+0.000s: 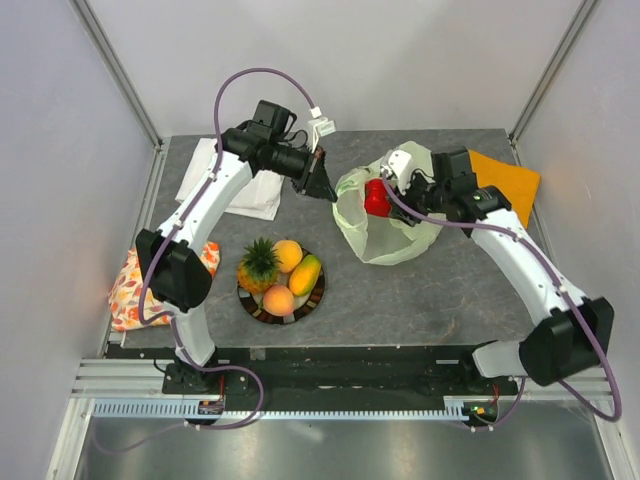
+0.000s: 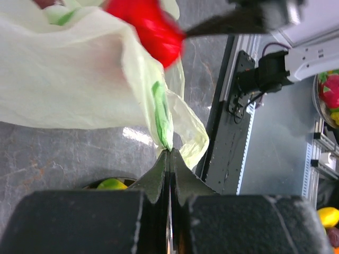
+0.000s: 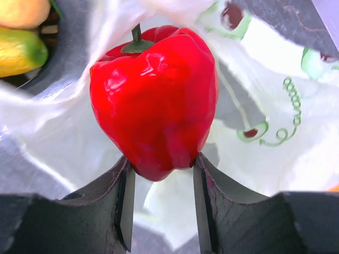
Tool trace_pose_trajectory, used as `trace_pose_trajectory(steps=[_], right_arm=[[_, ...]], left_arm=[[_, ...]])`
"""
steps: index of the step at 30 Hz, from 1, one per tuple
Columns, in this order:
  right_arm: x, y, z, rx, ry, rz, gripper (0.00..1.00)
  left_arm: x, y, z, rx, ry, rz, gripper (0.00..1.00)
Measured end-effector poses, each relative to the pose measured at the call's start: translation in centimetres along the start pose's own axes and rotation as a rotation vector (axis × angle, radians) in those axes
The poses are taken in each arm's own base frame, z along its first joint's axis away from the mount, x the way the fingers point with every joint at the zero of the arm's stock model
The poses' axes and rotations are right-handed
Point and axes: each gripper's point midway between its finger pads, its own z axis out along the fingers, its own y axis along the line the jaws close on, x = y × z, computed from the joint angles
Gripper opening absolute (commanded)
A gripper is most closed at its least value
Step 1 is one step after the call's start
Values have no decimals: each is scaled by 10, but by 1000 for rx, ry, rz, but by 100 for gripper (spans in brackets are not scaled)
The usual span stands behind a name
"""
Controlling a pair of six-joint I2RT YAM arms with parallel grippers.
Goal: Take the fake fruits out of the plastic bag
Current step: Take out the fake fruit from the plastic bag, then place the fake fruit on the plate.
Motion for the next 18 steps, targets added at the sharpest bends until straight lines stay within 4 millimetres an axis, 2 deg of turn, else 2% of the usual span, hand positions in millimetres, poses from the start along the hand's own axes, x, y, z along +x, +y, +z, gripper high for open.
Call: trace_pose_trajectory(steps=[2, 5, 6, 7, 10, 12, 13, 14, 18], right_arm=[[0, 8, -18, 7, 0, 4, 0], [9, 19, -33, 6, 26, 15, 1], [13, 22, -38, 5, 38, 18, 1], [17, 26, -43, 3, 51, 23, 0], [20, 35, -57, -2, 61, 27, 1], [17, 40, -67, -10, 54, 25, 1], [13, 42, -72, -18, 46, 22, 1], [6, 43, -77, -23, 35, 14, 1], [-37, 50, -93, -42, -51, -70, 3]], left_arm=[[-11, 4, 0, -8, -27, -8, 2], [-31, 13, 1, -18, -70, -18, 3], [-38, 16, 1, -24, -86, -19, 15], [-45, 20, 1, -32, -101, -18, 40], [-60, 29, -1, -55, -136, -11, 66], [-64, 33, -3, -74, -149, -18, 72], [-66, 35, -4, -82, -153, -21, 81], [-68, 35, -7, -89, -160, -19, 86], [-73, 38, -26, -136, -191, -18, 88]])
